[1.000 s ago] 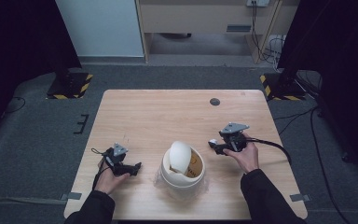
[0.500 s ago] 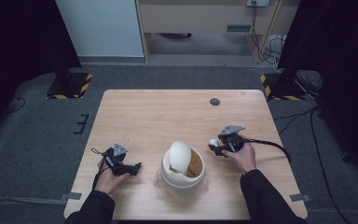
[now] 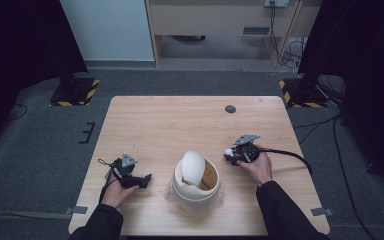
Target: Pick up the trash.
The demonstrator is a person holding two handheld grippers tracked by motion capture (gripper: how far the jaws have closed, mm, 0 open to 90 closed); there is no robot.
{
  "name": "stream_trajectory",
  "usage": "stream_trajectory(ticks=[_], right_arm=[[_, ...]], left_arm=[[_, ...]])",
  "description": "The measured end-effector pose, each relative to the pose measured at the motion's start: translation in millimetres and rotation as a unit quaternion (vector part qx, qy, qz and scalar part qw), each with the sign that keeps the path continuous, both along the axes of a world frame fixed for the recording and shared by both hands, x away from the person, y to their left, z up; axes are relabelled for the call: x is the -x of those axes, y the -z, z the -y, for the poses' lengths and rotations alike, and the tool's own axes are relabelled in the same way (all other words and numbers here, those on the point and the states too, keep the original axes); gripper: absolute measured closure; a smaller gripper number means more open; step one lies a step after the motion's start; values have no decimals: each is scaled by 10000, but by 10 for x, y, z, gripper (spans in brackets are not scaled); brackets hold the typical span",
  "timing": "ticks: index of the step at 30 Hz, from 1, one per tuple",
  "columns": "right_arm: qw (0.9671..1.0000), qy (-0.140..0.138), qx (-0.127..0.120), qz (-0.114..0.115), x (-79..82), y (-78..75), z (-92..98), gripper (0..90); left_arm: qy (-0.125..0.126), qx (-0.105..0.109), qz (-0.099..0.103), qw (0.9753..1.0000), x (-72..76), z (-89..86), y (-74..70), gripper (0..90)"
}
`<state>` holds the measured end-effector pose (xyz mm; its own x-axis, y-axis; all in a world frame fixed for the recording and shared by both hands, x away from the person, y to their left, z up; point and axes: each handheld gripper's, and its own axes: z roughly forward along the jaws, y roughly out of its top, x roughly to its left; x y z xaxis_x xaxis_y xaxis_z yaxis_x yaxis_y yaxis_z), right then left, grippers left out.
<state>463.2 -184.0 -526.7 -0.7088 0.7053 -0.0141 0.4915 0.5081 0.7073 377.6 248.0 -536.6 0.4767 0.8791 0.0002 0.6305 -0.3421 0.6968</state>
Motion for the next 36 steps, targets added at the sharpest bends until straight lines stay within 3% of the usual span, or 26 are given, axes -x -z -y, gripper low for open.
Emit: stream_trajectory(ticks=[7, 17, 23, 27, 36], right_arm=[[9999, -25, -20, -97, 22, -31, 17, 639], [9984, 99, -551, 125, 151, -307, 208, 637], [9970, 152, -729, 207, 254, -397, 313, 635], [9943, 310, -987, 243, 363, -473, 445, 636], [9899, 513, -1272, 360, 504, -556, 623, 633]], left_arm=[[-1, 1, 0, 10000, 0, 0, 0, 0], [0, 0, -1, 10000, 3, 3, 0, 0], [-11, 7, 7, 10000, 7, 6, 1, 0], [-18, 4, 11, 10000, 10, 8, 1, 0], [-18, 1, 1, 10000, 18, 11, 0, 0]])
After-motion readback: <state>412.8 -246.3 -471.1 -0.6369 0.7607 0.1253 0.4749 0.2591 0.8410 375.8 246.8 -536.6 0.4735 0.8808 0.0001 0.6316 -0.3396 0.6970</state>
